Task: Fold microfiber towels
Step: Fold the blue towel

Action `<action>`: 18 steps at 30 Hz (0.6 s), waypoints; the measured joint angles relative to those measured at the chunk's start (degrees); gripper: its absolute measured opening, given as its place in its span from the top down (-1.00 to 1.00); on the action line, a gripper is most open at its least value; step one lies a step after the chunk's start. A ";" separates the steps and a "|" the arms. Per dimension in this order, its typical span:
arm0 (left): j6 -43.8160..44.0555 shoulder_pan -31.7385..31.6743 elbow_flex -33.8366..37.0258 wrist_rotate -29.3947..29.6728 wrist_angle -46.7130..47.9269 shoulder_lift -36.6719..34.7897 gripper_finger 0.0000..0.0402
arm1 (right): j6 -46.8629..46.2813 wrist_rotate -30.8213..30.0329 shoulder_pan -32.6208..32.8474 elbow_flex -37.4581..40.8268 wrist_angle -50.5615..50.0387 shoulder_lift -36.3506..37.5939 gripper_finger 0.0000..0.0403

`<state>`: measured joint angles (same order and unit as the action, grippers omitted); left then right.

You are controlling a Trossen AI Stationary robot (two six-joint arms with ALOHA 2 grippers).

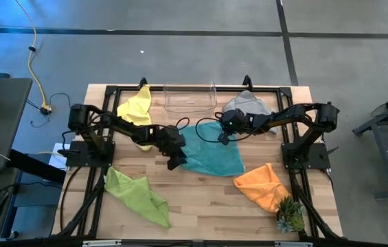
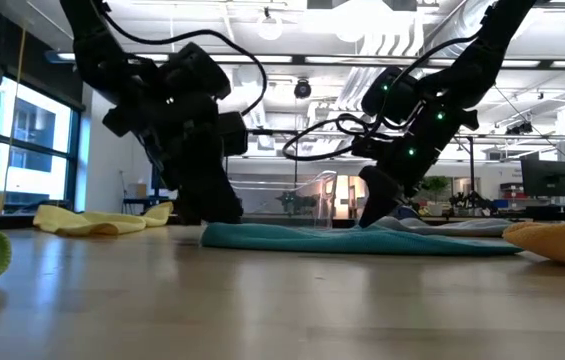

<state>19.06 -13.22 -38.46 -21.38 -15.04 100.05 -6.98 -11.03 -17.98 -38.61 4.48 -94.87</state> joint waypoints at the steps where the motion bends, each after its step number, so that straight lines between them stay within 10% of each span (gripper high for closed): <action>1: -0.96 -0.16 0.00 0.38 0.97 0.00 0.19 | 0.00 -0.04 0.00 0.00 -0.96 0.00 1.00; 18: -15.24 -6.97 -0.14 6.40 9.48 -2.24 0.11 | -15.01 -3.64 1.65 -0.31 -12.44 0.31 1.00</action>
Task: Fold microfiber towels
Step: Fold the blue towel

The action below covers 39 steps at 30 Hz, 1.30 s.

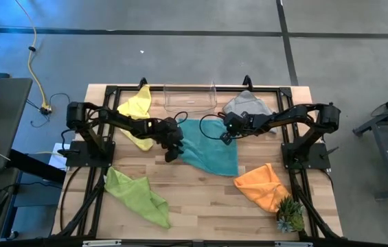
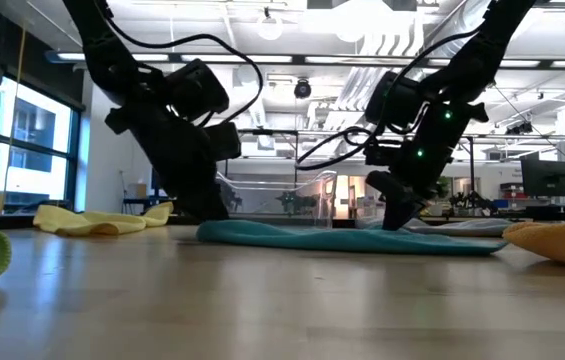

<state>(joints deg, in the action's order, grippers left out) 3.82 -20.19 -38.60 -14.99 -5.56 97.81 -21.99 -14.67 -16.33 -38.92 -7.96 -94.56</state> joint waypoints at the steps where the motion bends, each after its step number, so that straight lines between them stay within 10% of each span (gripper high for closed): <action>1: -0.61 -0.50 0.15 0.10 1.87 -0.95 0.13 | -0.43 -0.01 0.27 0.04 -0.16 0.00 1.00; 15: 3.40 4.56 0.29 -8.42 6.34 -14.22 0.46 | 4.78 1.59 2.87 1.44 -6.67 14.30 1.00; 21: 11.07 11.05 0.27 -3.60 4.07 -12.63 0.55 | 3.19 0.59 7.45 9.84 5.97 19.16 1.00; 29: 10.22 12.33 -0.70 5.23 4.25 -12.08 0.28 | 1.45 0.28 7.77 15.93 18.33 18.75 1.00; 39: 7.43 3.09 -4.10 -0.52 11.80 -5.59 -0.02 | 6.40 0.23 8.64 15.93 21.81 18.82 1.00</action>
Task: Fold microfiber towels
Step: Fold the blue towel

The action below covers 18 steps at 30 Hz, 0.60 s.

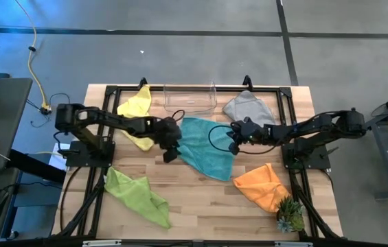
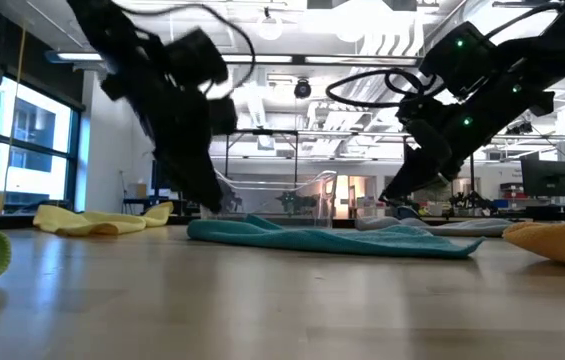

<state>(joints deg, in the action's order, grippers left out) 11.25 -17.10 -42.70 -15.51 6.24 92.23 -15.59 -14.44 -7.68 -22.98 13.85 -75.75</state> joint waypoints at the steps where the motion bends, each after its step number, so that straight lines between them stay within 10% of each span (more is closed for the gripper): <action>1: -0.25 -0.60 0.00 -0.57 -0.34 0.91 -0.02 | 0.10 0.02 0.04 0.00 -0.29 0.00 1.00; 18: -1.37 -2.11 -0.07 -13.35 -9.54 5.92 0.19 | 1.11 0.00 0.00 -0.04 -0.66 -0.02 1.00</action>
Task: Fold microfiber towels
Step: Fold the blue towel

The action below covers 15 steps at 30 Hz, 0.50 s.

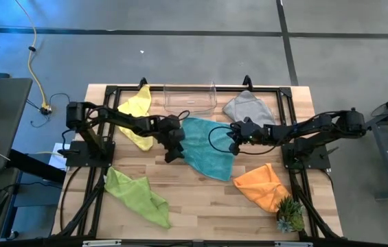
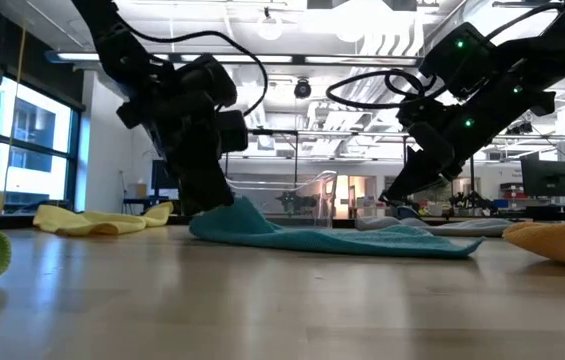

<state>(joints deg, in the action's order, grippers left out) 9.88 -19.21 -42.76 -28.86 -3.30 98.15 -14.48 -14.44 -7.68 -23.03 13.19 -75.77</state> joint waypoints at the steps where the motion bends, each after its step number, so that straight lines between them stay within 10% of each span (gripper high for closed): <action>1: -0.02 0.18 0.00 -0.04 -0.72 -0.10 0.23 | 0.00 0.00 0.00 0.00 0.00 0.00 1.00; 15: -3.50 4.44 0.02 -2.04 -2.32 -1.12 0.96 | 2.01 0.02 9.19 -0.15 2.30 0.09 0.98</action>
<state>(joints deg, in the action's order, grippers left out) 6.38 -14.77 -42.74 -30.90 -5.62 97.03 -12.47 -14.41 1.51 -23.18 15.49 -75.68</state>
